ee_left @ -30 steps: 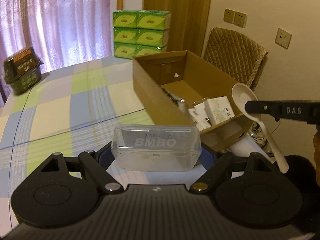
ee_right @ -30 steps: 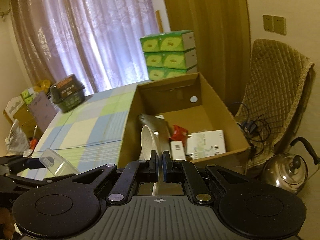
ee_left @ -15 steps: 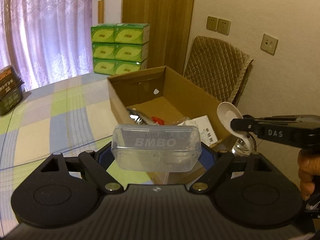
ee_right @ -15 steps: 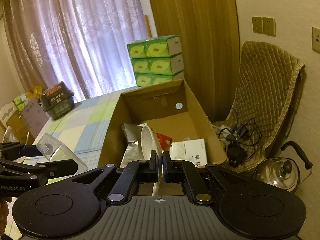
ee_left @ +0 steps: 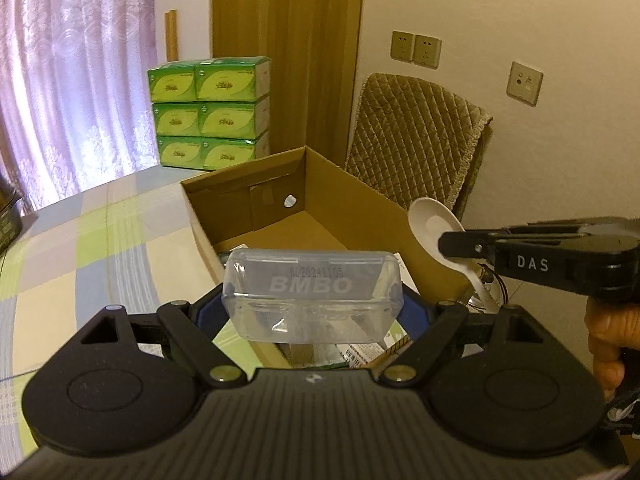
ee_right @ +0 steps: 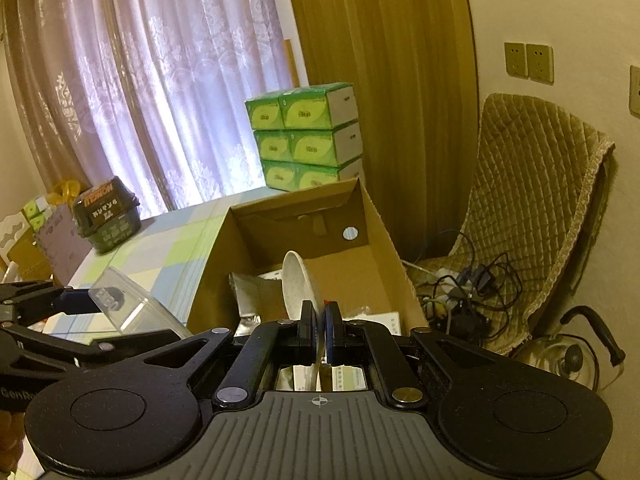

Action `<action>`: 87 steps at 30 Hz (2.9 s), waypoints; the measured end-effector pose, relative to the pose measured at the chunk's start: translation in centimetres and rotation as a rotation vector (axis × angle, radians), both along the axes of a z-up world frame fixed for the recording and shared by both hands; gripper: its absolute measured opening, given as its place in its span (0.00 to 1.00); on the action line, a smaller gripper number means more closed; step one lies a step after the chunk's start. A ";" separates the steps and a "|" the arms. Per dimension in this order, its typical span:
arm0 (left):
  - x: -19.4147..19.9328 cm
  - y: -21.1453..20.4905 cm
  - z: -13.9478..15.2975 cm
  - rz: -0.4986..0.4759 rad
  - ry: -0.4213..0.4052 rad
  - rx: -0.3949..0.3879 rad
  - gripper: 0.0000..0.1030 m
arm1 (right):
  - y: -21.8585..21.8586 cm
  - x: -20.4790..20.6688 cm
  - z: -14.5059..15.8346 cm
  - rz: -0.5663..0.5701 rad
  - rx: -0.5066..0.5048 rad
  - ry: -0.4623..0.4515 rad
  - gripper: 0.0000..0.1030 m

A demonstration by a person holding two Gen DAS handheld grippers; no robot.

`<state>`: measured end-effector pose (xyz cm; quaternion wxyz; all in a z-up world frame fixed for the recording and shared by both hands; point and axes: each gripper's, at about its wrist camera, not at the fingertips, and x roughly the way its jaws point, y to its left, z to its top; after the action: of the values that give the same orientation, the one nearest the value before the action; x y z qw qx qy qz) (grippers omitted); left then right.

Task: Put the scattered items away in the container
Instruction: 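Carry the clear container and white spoon over the cardboard box, then release the clear container from the left gripper while the right gripper drops the spoon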

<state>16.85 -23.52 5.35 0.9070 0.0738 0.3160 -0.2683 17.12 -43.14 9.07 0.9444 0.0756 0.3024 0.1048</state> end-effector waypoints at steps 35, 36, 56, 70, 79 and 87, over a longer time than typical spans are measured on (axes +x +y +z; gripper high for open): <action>5.8 -3.2 -1.9 -0.048 0.046 0.013 0.80 | -0.5 7.6 0.1 0.022 -0.034 0.006 0.06; 6.0 -3.2 -2.0 -0.052 0.044 0.014 0.80 | -0.4 7.7 0.1 0.024 -0.035 0.007 0.06; 7.7 -3.6 -2.9 -0.106 0.033 0.024 0.80 | 0.3 10.3 -0.6 0.039 -0.056 0.016 0.06; 8.8 -4.6 -4.0 -0.131 0.047 0.060 0.80 | 0.1 11.5 -1.4 0.043 -0.049 0.032 0.06; 9.2 -4.8 -4.1 -0.123 0.046 0.055 0.80 | 0.1 11.8 -1.5 0.040 -0.050 0.033 0.06; 9.7 -3.9 -4.3 -0.061 0.035 0.045 0.92 | -0.2 11.8 -1.4 0.038 -0.054 0.031 0.06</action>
<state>26.53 -27.37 1.10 0.8909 0.0988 0.3354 -0.2899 28.95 -43.29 7.68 0.9391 0.0458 0.3212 0.1132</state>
